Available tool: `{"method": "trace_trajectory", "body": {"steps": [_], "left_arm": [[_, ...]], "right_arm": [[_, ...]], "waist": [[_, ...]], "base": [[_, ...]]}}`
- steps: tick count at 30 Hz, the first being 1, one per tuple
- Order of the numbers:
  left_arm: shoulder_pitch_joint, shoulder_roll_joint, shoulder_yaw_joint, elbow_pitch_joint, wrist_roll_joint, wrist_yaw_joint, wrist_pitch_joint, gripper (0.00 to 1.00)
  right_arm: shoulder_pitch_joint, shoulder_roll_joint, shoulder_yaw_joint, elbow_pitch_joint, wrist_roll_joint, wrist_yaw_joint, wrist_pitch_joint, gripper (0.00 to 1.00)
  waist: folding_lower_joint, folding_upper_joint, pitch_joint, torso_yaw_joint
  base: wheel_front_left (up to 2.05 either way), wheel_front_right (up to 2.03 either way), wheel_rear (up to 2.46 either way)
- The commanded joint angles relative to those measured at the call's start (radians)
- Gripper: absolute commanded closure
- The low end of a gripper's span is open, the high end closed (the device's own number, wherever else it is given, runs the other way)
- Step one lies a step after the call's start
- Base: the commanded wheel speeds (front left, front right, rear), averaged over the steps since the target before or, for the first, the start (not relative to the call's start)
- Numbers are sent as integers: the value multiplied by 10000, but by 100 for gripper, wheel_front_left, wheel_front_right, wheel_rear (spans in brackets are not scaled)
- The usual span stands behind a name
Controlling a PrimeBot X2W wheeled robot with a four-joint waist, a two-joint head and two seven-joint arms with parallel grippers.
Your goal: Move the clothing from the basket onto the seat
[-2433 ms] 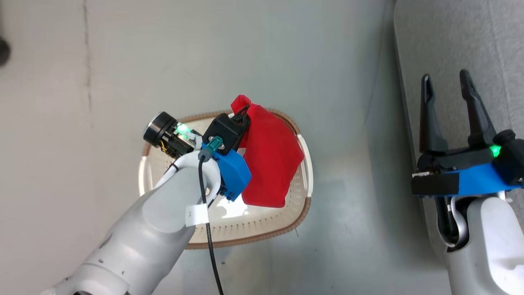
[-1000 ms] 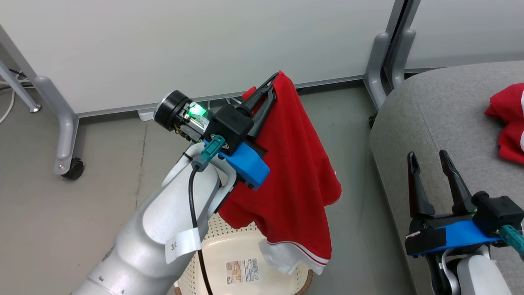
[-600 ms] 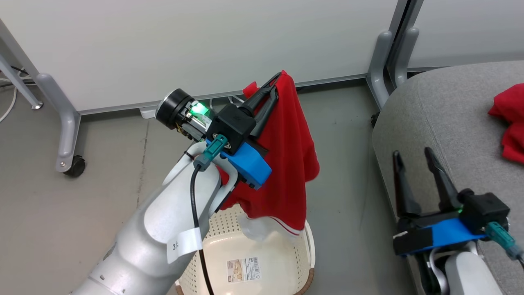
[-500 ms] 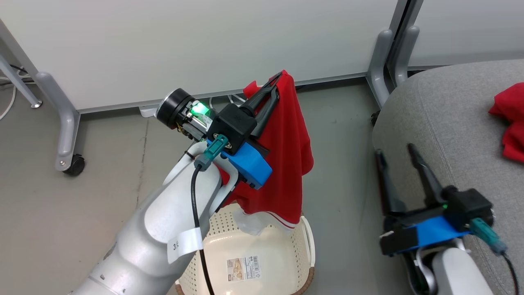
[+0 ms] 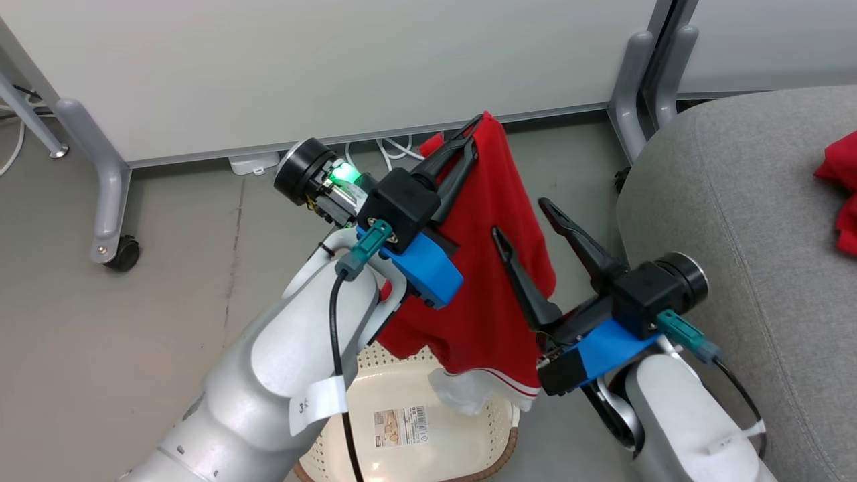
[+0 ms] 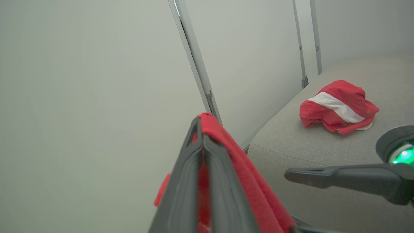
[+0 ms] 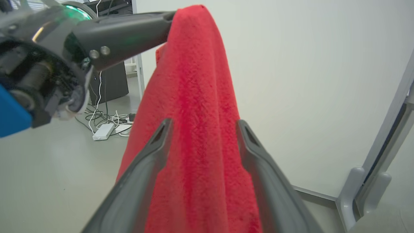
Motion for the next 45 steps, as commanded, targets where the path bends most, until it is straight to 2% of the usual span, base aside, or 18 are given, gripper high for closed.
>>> {"method": "trace_trajectory", "body": {"steps": [1, 10, 22, 25, 27, 45], "left_arm": [[-157, -35, 2, -85, 32, -25, -50, 100], [-133, -215, -409, -402, 86, -77, -50, 100], [-203, -356, -792, -928, -45, -45, -50, 100], [-223, -371, -835, -1011, -73, -20, -50, 100], [-225, -376, -858, -1029, -99, -12, -50, 100], [-93, -380, -815, -912, -110, 56, -50, 100]], "right_arm": [[-187, -45, 89, 110, 36, 1, -3, 0], [-1231, 163, 620, 1221, 49, 1, -1, 0], [-1824, 365, 138, 1980, -149, 1, -1, 0], [-1858, 373, 214, 2034, 153, 1, -1, 0], [-1907, 374, 308, 2105, 318, 1, -1, 100], [-1820, 376, 458, 2208, 623, 1, -1, 100]], "waist": [[0, -1, 24, 29], [0, -1, 161, 238], [0, -1, 215, 372], [0, -1, 186, 404], [0, -1, 164, 419], [0, -1, 18, 349]], "base": [[0, 0, 0], [0, 0, 0], [0, 0, 0], [0, 0, 0], [0, 0, 0], [0, 0, 0]]}}
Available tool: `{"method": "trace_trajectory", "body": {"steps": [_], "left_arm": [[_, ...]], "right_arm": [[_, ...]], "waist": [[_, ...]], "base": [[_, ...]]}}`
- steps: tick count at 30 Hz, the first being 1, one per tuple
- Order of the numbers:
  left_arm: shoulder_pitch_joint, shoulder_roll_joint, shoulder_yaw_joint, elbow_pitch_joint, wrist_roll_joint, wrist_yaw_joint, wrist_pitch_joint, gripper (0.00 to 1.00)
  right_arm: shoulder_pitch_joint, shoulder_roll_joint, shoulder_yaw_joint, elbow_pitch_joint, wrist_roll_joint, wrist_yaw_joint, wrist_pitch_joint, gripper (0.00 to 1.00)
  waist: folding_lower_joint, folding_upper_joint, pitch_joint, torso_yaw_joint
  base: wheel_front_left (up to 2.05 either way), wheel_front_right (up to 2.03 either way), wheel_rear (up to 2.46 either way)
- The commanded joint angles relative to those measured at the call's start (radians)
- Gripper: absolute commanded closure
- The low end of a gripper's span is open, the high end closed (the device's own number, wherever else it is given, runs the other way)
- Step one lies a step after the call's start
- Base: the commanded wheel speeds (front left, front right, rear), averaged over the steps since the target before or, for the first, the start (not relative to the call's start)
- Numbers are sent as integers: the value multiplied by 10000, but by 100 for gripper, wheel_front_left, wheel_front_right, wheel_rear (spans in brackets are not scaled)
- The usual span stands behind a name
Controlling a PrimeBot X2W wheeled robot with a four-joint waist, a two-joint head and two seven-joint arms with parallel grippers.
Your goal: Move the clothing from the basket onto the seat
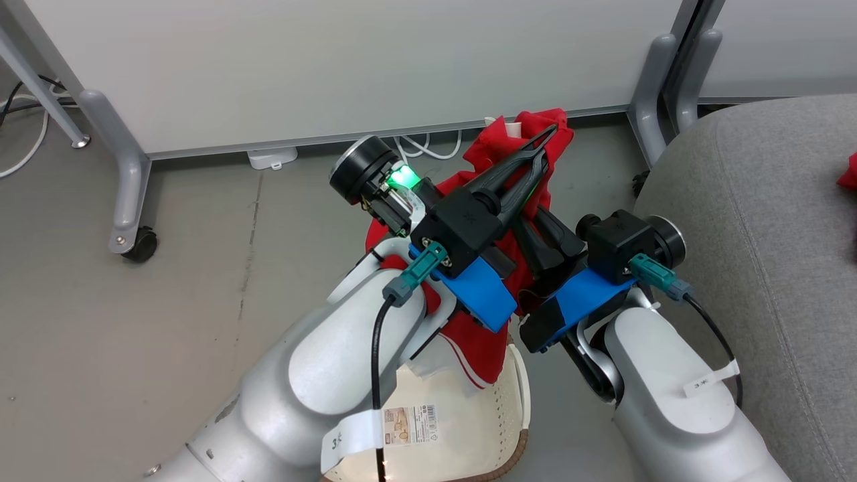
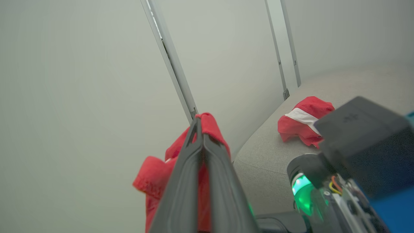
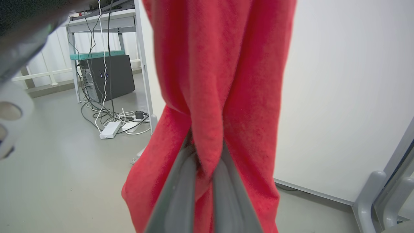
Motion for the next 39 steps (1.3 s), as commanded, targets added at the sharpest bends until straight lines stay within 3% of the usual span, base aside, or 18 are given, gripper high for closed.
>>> {"method": "trace_trajectory", "body": {"steps": [1, 3, 4, 5, 22, 39], "left_arm": [[27, -18, 40, 26, 44, 26, -50, 100], [34, -17, 33, 63, 68, 23, -50, 100], [35, -14, 25, 105, 89, 32, -50, 66], [38, -12, 14, 143, 93, 54, -50, 0], [61, 213, 154, 283, 226, 176, -49, 0], [85, 501, -9, 240, 243, 113, -47, 0]], "right_arm": [[12, 22, 1, 11, 31, 1, -3, 100], [27, 22, 1, -6, 56, 1, -3, 100], [36, 22, 1, -26, 68, 1, -3, 100], [47, 22, -3, -46, 79, 1, -3, 100], [27, 17, -677, -578, -23, 1, -5, 100], [353, 10, -2505, -1608, -724, 1, -5, 100]], "waist": [[0, 0, -5, -14], [0, 0, -8, -30], [0, 0, -9, -36], [0, 0, -10, -41], [0, 0, 396, -228], [0, 0, 1353, -1605]], "base": [[0, 0, 0], [0, 0, 0], [0, 0, 0], [0, 0, 0], [0, 0, 0], [0, 0, 0]]}}
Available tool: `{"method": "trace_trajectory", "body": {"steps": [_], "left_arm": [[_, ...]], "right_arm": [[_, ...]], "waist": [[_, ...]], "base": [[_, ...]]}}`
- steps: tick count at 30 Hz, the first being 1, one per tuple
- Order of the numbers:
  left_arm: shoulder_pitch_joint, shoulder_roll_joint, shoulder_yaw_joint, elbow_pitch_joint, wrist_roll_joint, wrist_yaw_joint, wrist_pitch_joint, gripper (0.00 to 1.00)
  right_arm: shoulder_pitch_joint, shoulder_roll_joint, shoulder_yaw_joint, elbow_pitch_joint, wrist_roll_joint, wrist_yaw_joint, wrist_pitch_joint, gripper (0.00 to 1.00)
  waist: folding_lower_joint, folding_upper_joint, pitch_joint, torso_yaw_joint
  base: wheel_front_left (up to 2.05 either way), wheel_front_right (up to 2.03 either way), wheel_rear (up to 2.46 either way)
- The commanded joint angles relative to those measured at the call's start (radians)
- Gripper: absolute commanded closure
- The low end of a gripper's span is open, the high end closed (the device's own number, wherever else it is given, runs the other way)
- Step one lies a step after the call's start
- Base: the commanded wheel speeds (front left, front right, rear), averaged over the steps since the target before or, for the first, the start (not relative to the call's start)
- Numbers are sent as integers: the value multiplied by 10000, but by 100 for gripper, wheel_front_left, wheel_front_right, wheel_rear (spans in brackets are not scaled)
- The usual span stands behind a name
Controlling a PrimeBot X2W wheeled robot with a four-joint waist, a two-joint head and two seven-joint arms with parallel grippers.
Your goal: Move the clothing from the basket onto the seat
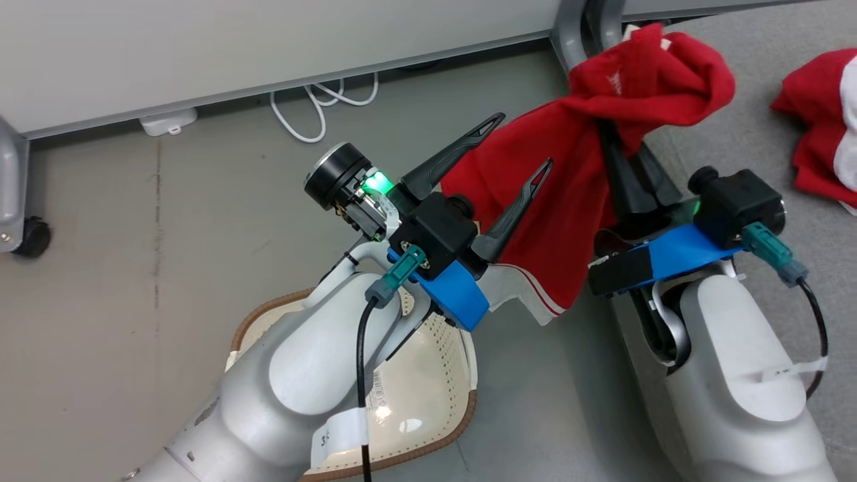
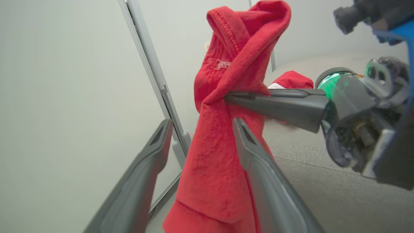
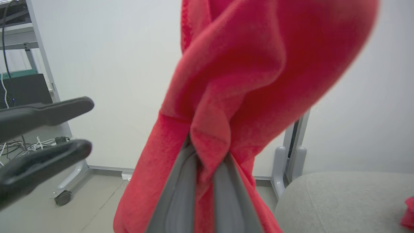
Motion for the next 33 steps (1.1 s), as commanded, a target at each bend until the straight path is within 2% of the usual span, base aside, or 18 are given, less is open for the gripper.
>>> {"method": "trace_trajectory", "body": {"steps": [1, 20, 33], "left_arm": [[-29, 78, 6, 28, 29, 2, -42, 0], [-41, 329, -694, 201, 32, -188, 153, 0], [121, 213, -937, 432, -137, -203, 63, 0]], "right_arm": [[140, 1, -107, -98, -63, 1, -6, 100], [697, 3, -2333, -1162, -143, 1, -6, 100], [1343, 5, -2907, -1361, -107, 1, -6, 100]], "waist": [[0, 0, 195, -249], [0, 0, 1070, -1878], [0, 0, 1067, -2202]], "base": [[0, 0, 0], [0, 0, 0], [0, 0, 0]]}}
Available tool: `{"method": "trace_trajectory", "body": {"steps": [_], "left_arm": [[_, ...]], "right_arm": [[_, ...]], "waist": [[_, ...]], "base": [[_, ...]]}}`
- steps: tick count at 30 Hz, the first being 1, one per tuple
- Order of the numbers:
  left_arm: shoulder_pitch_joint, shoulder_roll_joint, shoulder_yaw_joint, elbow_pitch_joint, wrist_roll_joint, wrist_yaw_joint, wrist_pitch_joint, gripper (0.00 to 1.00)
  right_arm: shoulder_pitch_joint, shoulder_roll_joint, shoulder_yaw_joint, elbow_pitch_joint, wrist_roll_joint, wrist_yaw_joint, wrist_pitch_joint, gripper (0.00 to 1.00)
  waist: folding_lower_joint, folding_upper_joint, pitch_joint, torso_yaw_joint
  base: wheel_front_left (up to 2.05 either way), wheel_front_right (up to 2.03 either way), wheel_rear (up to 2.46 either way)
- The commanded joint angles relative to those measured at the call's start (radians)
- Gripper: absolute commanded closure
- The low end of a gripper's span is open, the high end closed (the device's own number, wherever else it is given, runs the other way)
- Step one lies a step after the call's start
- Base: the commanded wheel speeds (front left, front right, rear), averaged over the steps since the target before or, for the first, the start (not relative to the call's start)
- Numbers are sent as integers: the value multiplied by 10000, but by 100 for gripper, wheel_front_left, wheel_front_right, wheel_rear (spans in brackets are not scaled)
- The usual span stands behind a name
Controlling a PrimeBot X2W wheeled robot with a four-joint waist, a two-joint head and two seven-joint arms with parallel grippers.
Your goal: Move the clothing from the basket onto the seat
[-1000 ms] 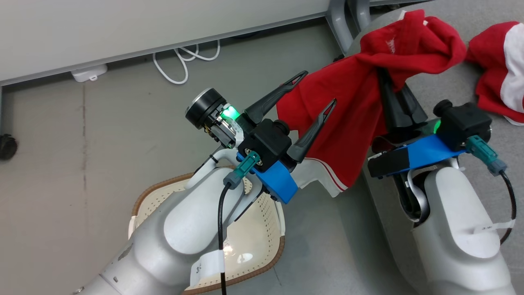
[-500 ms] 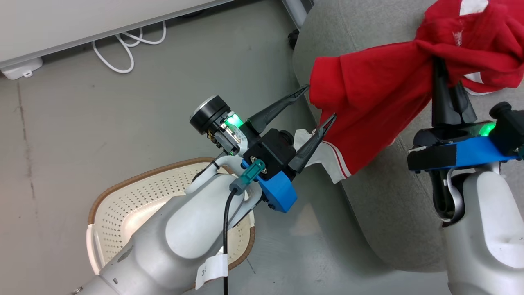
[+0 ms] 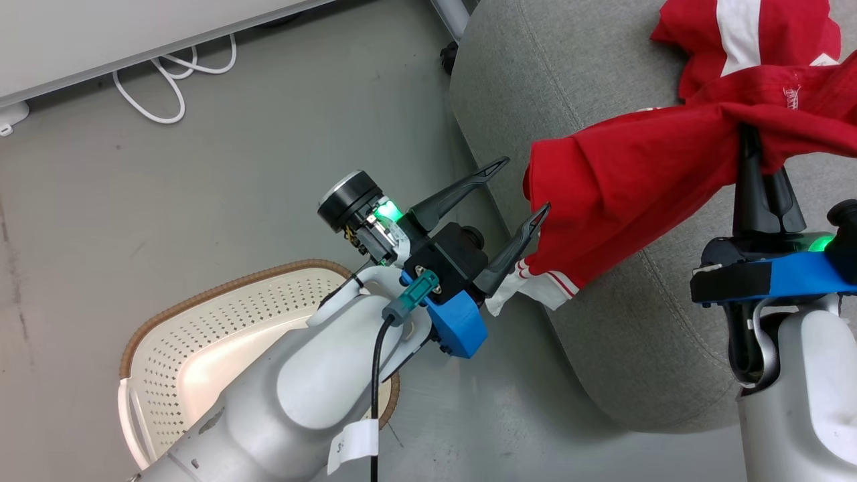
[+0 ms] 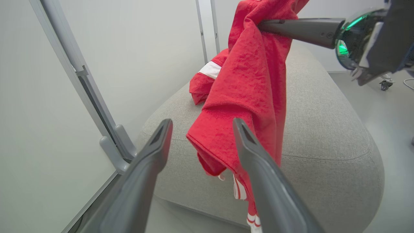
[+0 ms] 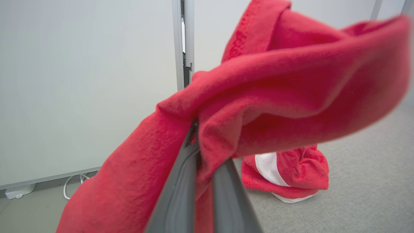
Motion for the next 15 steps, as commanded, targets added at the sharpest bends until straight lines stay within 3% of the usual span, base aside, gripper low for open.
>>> {"method": "trace_trajectory", "body": {"steps": [1, 15], "left_arm": [[51, -11, -5, 28, -39, -26, -71, 0], [-301, 229, 53, -96, 13, 128, -106, 0]], "right_arm": [[58, 5, -25, -56, 51, 1, -6, 100], [-1341, -124, 130, -574, -150, 1, -6, 100]], "waist": [[0, -1, -21, 4], [0, -1, 462, 121]], "base": [[0, 0, 0], [0, 0, 0]]}}
